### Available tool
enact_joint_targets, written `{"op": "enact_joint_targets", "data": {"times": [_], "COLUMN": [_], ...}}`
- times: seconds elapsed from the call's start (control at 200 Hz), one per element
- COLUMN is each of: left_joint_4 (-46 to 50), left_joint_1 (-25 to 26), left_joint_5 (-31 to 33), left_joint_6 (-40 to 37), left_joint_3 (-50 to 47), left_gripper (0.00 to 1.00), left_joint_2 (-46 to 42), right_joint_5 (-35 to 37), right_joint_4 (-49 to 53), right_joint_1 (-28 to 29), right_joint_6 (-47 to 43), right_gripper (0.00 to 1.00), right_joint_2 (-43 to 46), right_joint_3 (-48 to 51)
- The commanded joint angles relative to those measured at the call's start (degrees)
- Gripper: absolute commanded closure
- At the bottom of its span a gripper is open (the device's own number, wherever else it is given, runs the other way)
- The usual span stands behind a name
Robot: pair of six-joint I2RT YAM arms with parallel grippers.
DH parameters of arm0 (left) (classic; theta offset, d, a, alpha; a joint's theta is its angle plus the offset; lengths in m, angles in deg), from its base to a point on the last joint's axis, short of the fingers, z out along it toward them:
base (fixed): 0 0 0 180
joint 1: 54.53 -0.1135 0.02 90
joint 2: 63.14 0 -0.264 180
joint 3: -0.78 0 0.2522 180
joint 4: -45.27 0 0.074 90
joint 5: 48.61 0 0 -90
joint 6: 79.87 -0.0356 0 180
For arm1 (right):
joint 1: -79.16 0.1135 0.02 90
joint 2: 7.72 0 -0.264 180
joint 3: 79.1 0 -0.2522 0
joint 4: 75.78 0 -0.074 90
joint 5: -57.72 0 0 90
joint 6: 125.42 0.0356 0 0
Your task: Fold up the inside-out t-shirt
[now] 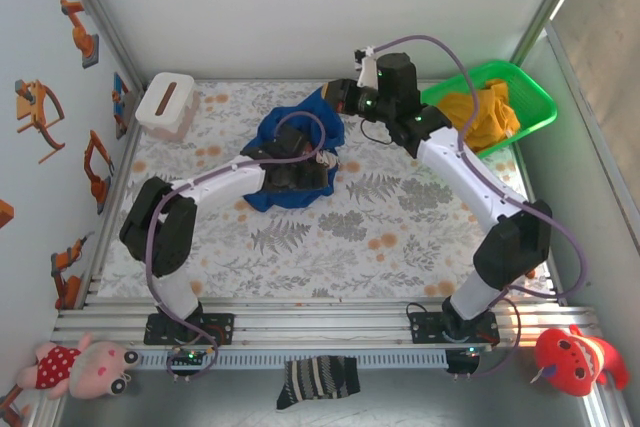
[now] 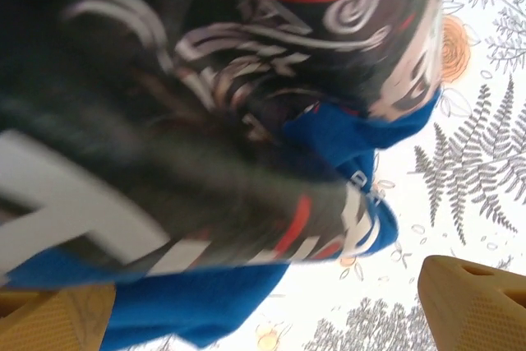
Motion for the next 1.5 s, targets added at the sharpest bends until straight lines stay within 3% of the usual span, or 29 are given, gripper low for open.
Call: {"op": "enact_joint_targets", "data": {"times": [0.0,0.09,0.16,0.245,0.3,0.371,0.506,0.846,1.006,1.137,1.327,1.392,1.427,1.457,1.497], "left_joint_4": [-0.1,0.5,1.5,2.6,3.1,3.5,3.4,12.0,14.9,15.6,14.5,14.8,15.1,15.2,15.1], "left_joint_1": [1.3,1.5,1.4,0.9,0.3,-0.8,-3.5,-12.0,-19.1,-24.5,-28.0,-28.3,-28.3,-28.2,-28.1], "left_joint_5": [3.6,6.7,9.0,9.4,8.9,8.0,1.6,-29.1,-37.6,-41.9,-38.5,-36.5,-35.4,-35.0,-34.1], "left_joint_6": [-1.4,-1.1,-2.2,-4.7,-6.5,-8.2,-11.4,-22.7,-25.0,-24.6,-21.6,-20.7,-20.3,-19.9,-19.1], "left_joint_3": [2.2,3.9,5.2,6.7,7.2,7.2,5.6,7.9,9.8,12.1,16.2,18.1,18.6,18.6,17.8], "left_gripper": [0.05,0.06,0.17,0.44,0.75,1.00,1.00,1.00,1.00,1.00,0.62,0.44,0.39,0.37,0.35], "left_joint_2": [2.8,5.3,6.8,7.7,7.0,5.0,-2.4,-19.2,-20.3,-16.1,-5.7,-2.8,-1.7,-1.5,-1.8], "right_joint_5": [2.1,3.0,4.4,6.7,8.4,9.8,9.7,12.7,17.5,21.7,27.5,26.6,24.3,21.1,18.6], "right_joint_4": [-0.6,-0.5,0.0,1.1,1.9,2.9,3.6,8.9,10.9,12.3,11.2,8.4,7.2,6.3,7.8], "right_joint_1": [-0.3,-0.2,-0.3,-0.9,-2.0,-3.9,-8.8,-11.7,-11.8,-11.7,-12.6,-14.4,-15.8,-16.7,-17.2], "right_joint_6": [1.3,1.5,1.3,0.7,0.3,0.1,1.5,2.3,4.8,7.7,7.4,5.3,3.7,0.7,-2.5], "right_gripper": [1.00,1.00,1.00,1.00,1.00,1.00,1.00,1.00,1.00,1.00,1.00,1.00,1.00,0.86,0.60], "right_joint_2": [3.0,4.6,6.3,8.6,10.2,11.8,14.4,24.8,30.5,32.6,25.4,20.3,17.2,14.5,11.6], "right_joint_3": [-3.2,-4.3,-4.9,-6.0,-6.5,-6.9,-5.7,1.2,8.8,14.9,21.3,21.8,21.2,20.1,17.7]}}
